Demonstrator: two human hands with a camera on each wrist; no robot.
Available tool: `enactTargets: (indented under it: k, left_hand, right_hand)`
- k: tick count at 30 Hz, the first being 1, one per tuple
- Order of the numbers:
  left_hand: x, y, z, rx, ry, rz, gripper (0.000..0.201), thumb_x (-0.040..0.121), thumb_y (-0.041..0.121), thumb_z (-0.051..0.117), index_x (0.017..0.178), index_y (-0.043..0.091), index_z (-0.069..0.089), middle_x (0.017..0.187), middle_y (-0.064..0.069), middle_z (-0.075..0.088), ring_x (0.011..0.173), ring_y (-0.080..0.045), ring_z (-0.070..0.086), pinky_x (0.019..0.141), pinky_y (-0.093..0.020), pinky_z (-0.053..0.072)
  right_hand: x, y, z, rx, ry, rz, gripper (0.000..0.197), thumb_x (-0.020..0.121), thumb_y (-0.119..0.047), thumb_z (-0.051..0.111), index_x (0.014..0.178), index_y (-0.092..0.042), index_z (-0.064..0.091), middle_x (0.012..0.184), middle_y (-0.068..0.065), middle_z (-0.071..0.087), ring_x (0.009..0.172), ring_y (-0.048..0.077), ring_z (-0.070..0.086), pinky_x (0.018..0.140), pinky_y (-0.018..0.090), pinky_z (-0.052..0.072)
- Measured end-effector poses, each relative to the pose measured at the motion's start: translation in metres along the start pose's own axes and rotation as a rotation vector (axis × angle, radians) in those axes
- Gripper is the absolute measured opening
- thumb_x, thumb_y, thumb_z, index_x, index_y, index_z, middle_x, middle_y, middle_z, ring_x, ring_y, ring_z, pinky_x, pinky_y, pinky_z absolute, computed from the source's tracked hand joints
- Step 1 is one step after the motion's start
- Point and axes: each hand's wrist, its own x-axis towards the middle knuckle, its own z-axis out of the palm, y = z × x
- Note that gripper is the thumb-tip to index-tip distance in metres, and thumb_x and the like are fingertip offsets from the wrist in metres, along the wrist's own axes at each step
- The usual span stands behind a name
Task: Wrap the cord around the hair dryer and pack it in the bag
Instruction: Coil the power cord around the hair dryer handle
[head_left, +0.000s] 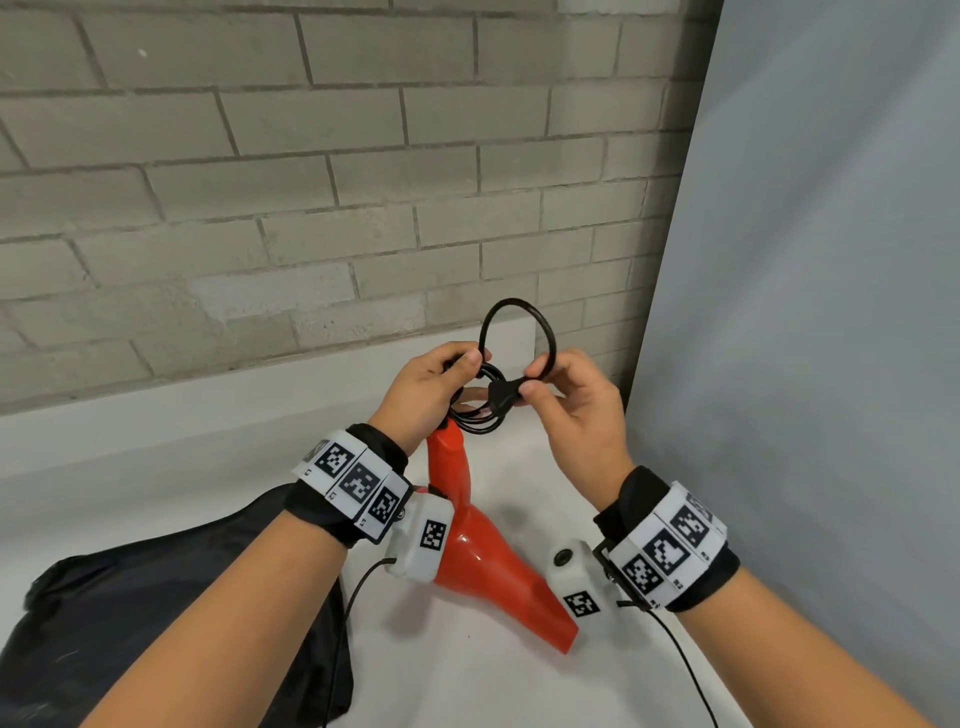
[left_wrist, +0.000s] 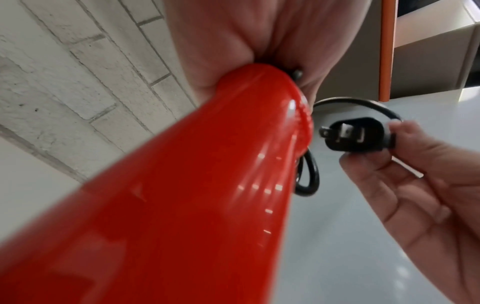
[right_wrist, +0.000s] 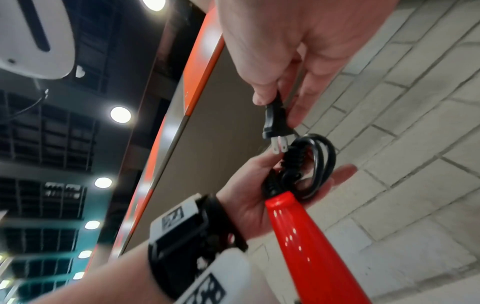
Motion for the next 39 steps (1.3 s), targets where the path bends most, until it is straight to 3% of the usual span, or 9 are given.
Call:
enactTargets:
  k: [4, 9, 13, 18, 20, 24, 29, 34, 39]
  left_hand:
    - [-0.001, 0.0, 0.001, 0.047, -0.027, 0.005, 0.017, 0.089, 0.036, 0.049, 0.088, 0.03, 0.065, 0.099, -0.006, 0.066, 0.098, -0.026, 0.061, 0.094, -0.042, 0.045]
    - [-0.004, 0.005, 0.008, 0.035, -0.102, 0.004, 0.018, 0.093, 0.021, 0.044, 0.089, 0.02, 0.062, 0.09, -0.002, 0.064, 0.09, -0.017, 0.059, 0.09, -0.029, 0.045]
    - [-0.003, 0.004, 0.007, 0.058, -0.101, 0.003, 0.019, 0.092, 0.02, 0.045, 0.095, 0.014, 0.063, 0.104, -0.004, 0.061, 0.102, -0.015, 0.055, 0.096, -0.024, 0.04]
    - [-0.003, 0.002, 0.006, 0.146, -0.098, 0.018, 0.018, 0.091, 0.021, 0.048, 0.086, 0.017, 0.065, 0.094, -0.005, 0.06, 0.095, -0.016, 0.054, 0.091, -0.027, 0.04]
    - [-0.005, 0.002, 0.004, 0.119, -0.088, 0.015, 0.02, 0.092, 0.022, 0.047, 0.093, 0.013, 0.065, 0.094, -0.003, 0.064, 0.093, -0.014, 0.059, 0.087, -0.02, 0.044]
    - [-0.007, 0.0, 0.0, -0.031, -0.087, 0.01, 0.019, 0.093, 0.021, 0.043, 0.095, 0.017, 0.061, 0.094, -0.004, 0.065, 0.087, -0.011, 0.066, 0.079, -0.014, 0.051]
    - [-0.007, 0.002, 0.004, -0.118, -0.148, -0.052, 0.02, 0.091, 0.011, 0.046, 0.102, 0.017, 0.062, 0.093, -0.003, 0.066, 0.077, -0.005, 0.068, 0.076, -0.013, 0.052]
    - [-0.005, 0.005, 0.012, -0.11, -0.107, -0.044, 0.02, 0.091, 0.007, 0.047, 0.102, 0.017, 0.061, 0.089, -0.002, 0.065, 0.07, -0.002, 0.068, 0.071, -0.012, 0.053]
    - [-0.006, 0.005, 0.015, -0.117, -0.058, -0.007, 0.027, 0.091, 0.008, 0.046, 0.115, 0.004, 0.057, 0.076, -0.003, 0.061, 0.059, -0.002, 0.06, 0.063, -0.014, 0.052]
  right_hand:
    - [-0.003, 0.009, 0.008, -0.26, -0.027, -0.093, 0.011, 0.077, -0.006, 0.066, 0.078, -0.016, 0.061, 0.077, -0.011, 0.054, 0.077, -0.005, 0.054, 0.073, 0.008, 0.044]
    - [-0.004, 0.015, 0.021, -0.454, 0.011, -0.145, 0.013, 0.073, -0.005, 0.07, 0.074, -0.006, 0.056, 0.078, 0.0, 0.048, 0.079, 0.02, 0.051, 0.073, 0.013, 0.037]
    - [0.006, 0.018, 0.027, -0.402, 0.103, -0.006, 0.032, 0.073, 0.003, 0.066, 0.078, -0.015, 0.04, 0.077, -0.008, 0.034, 0.069, -0.003, 0.041, 0.065, 0.005, 0.038]
    - [0.018, 0.026, 0.032, -0.303, -0.102, 0.133, 0.031, 0.077, 0.012, 0.046, 0.083, -0.018, 0.041, 0.066, -0.001, 0.048, 0.057, 0.002, 0.053, 0.051, 0.016, 0.045]
    - [0.016, 0.028, 0.029, -0.348, -0.189, 0.137, 0.029, 0.085, 0.003, 0.047, 0.089, -0.025, 0.045, 0.072, 0.004, 0.056, 0.064, 0.015, 0.06, 0.058, 0.025, 0.049]
    - [0.002, 0.04, 0.007, -0.42, -0.375, 0.149, 0.032, 0.093, -0.023, 0.044, 0.123, -0.014, 0.039, 0.081, 0.01, 0.063, 0.067, 0.017, 0.057, 0.063, 0.021, 0.044]
    - [-0.008, 0.056, -0.017, -0.593, -0.433, 0.164, 0.039, 0.097, -0.016, 0.033, 0.136, -0.019, 0.032, 0.059, -0.005, 0.043, 0.052, 0.009, 0.041, 0.055, 0.02, 0.034]
    - [-0.002, 0.055, -0.021, -0.606, -0.496, 0.255, 0.031, 0.095, -0.004, 0.03, 0.119, -0.006, 0.05, 0.065, -0.01, 0.045, 0.053, 0.007, 0.043, 0.058, 0.021, 0.038]
    - [0.001, 0.045, -0.018, -0.397, -0.34, 0.277, 0.022, 0.097, -0.008, 0.033, 0.101, -0.007, 0.054, 0.065, -0.006, 0.047, 0.057, 0.008, 0.047, 0.049, 0.009, 0.038]
